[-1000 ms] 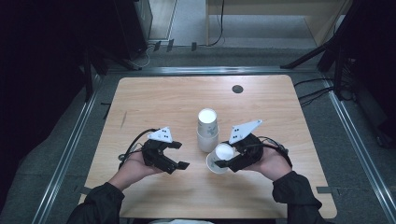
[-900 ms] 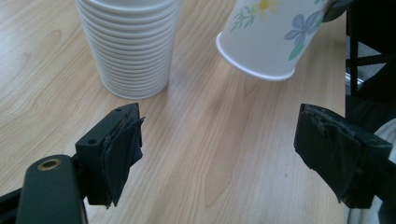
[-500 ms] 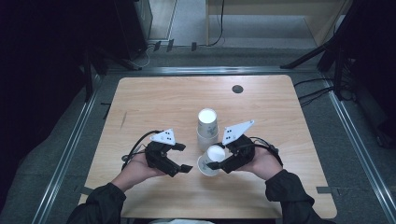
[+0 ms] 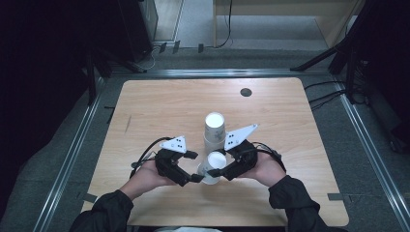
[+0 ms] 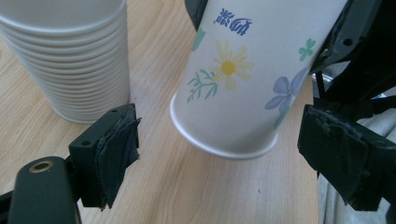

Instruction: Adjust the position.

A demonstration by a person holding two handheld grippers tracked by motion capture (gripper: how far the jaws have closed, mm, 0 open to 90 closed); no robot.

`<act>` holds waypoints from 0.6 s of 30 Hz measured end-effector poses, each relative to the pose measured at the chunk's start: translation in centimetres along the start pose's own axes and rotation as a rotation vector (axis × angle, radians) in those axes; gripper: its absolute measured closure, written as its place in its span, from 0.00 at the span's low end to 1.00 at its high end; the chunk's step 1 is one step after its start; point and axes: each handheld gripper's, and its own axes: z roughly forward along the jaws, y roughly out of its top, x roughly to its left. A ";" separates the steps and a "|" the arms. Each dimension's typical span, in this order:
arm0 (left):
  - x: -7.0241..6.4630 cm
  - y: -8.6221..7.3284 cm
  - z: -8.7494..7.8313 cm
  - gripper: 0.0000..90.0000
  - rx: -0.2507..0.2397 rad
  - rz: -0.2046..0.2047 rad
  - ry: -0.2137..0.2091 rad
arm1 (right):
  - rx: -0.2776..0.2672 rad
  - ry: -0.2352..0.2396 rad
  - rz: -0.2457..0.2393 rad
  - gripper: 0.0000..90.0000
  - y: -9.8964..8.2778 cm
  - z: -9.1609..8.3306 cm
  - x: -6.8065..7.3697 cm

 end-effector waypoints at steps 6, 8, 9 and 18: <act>-0.4 0.2 0.3 0.14 -0.008 0.024 -0.015 | -0.042 0.024 0.013 0.37 0.7 0.0 0.4; -0.5 0.2 0.4 0.14 -0.018 0.025 -0.028 | -0.048 0.027 0.013 0.37 1.0 0.1 0.6; -0.6 0.2 0.4 0.14 -0.024 0.032 -0.035 | -0.052 0.028 0.009 0.37 1.1 0.1 0.7; -0.9 0.4 0.3 0.18 -0.052 0.052 -0.055 | -0.080 0.038 0.034 0.38 1.7 0.3 1.1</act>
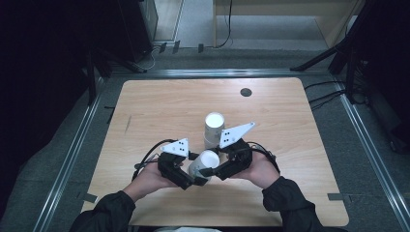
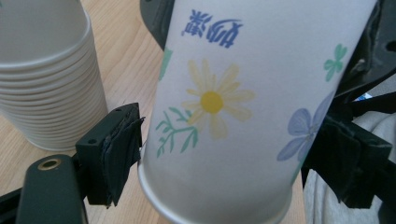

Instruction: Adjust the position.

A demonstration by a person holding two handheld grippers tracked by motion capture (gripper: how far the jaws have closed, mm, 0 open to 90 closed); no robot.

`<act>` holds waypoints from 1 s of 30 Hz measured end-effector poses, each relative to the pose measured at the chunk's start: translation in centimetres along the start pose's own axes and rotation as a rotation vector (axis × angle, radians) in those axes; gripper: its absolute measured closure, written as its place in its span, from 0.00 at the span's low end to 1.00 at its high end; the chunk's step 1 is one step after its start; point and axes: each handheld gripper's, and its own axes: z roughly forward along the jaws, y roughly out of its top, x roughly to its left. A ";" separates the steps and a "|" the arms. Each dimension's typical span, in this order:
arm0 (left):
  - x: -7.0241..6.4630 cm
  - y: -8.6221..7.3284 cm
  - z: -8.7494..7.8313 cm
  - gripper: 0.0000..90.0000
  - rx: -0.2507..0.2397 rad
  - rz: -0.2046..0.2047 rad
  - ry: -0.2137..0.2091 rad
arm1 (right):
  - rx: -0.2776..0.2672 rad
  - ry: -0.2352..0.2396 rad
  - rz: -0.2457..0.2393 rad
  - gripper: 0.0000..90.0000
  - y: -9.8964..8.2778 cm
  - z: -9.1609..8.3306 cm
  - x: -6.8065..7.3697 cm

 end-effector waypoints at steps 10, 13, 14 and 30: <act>-0.6 0.2 -0.6 0.31 -0.027 0.062 0.036 | -0.021 0.006 0.014 0.39 0.1 -0.2 -0.1; -0.6 0.3 -0.7 0.32 -0.028 0.063 0.026 | -0.032 0.017 0.017 0.38 0.1 -0.4 -0.1; -0.6 0.3 -0.7 0.33 -0.025 0.060 0.019 | -0.031 0.022 0.024 0.37 0.1 -0.4 -0.2; 0.7 0.0 -2.7 0.32 0.031 0.009 0.038 | 0.030 -0.070 -0.008 0.28 -1.7 -2.0 -0.1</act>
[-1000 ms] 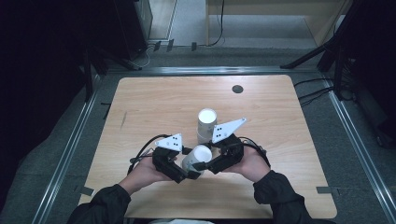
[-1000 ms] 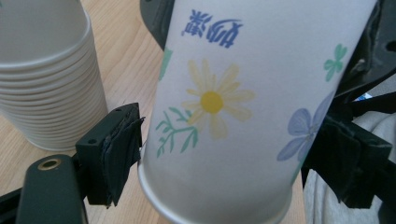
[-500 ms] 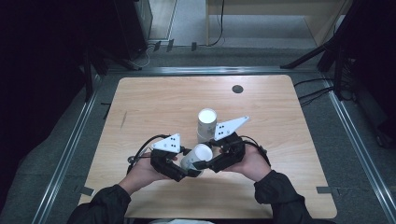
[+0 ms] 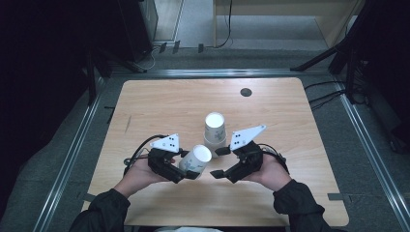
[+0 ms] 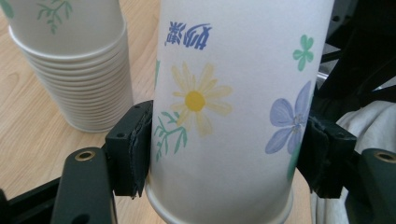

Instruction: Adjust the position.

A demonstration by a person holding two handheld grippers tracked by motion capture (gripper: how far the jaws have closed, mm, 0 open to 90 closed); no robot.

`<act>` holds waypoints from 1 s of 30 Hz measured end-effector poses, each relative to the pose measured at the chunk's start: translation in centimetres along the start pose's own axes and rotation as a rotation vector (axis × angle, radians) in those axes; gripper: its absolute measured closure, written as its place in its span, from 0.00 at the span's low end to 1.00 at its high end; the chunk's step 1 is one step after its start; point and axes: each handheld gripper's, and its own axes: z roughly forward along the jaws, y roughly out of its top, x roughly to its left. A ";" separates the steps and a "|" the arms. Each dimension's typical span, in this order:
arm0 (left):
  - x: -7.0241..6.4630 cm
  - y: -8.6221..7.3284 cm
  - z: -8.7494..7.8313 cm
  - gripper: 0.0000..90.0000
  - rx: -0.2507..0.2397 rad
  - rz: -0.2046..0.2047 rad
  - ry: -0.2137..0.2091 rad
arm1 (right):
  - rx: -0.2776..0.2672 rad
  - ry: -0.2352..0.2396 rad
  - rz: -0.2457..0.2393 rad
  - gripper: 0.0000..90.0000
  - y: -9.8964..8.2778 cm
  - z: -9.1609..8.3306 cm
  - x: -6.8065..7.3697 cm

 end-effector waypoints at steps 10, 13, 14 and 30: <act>0.7 0.2 0.8 0.32 0.125 0.027 0.012 | 0.043 -0.059 0.028 0.30 -2.9 -0.6 0.1; 0.9 0.3 1.3 0.32 0.150 0.028 0.008 | 0.048 -0.064 0.021 0.30 -3.1 -0.3 0.0; 0.9 0.3 1.4 0.32 0.163 0.035 0.008 | 0.047 -0.060 0.020 0.30 -3.1 -0.2 -0.1; 0.6 0.0 4.1 0.31 0.342 0.101 0.025 | 0.067 -0.038 -0.015 0.30 -2.9 1.3 -0.1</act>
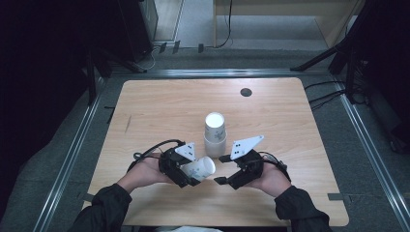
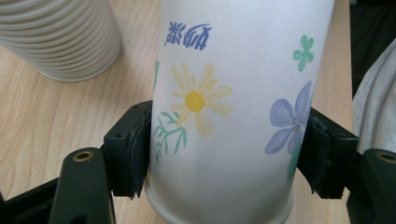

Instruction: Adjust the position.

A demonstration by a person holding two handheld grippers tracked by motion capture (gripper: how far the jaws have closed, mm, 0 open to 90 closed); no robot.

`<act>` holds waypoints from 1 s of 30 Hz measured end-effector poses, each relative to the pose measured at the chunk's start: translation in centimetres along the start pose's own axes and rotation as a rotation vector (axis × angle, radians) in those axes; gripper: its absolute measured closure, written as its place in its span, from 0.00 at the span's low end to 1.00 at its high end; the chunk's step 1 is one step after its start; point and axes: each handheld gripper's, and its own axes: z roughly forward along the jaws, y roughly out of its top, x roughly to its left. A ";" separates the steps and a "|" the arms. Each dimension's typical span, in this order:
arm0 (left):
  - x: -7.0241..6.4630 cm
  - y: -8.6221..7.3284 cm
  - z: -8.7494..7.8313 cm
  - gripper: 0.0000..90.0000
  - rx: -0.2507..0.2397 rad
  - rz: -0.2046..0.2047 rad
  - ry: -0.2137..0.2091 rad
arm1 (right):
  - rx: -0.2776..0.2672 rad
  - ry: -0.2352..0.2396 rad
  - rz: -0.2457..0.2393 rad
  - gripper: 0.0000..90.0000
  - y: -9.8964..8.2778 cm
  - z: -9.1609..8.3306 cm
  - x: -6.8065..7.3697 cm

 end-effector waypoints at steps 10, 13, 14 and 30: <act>-1.0 0.5 0.6 0.31 0.042 0.057 -0.015 | 0.019 0.024 -0.033 0.31 0.5 1.5 0.4; -1.2 0.6 0.7 0.31 0.047 0.064 -0.022 | 0.024 0.031 -0.054 0.31 0.8 1.9 0.5; -1.3 0.7 0.7 0.31 0.046 0.069 -0.022 | 0.025 0.032 -0.060 0.31 0.8 2.1 0.6; -1.7 0.8 0.7 0.29 0.031 0.082 -0.039 | 0.075 0.057 -0.118 0.39 1.3 3.1 1.3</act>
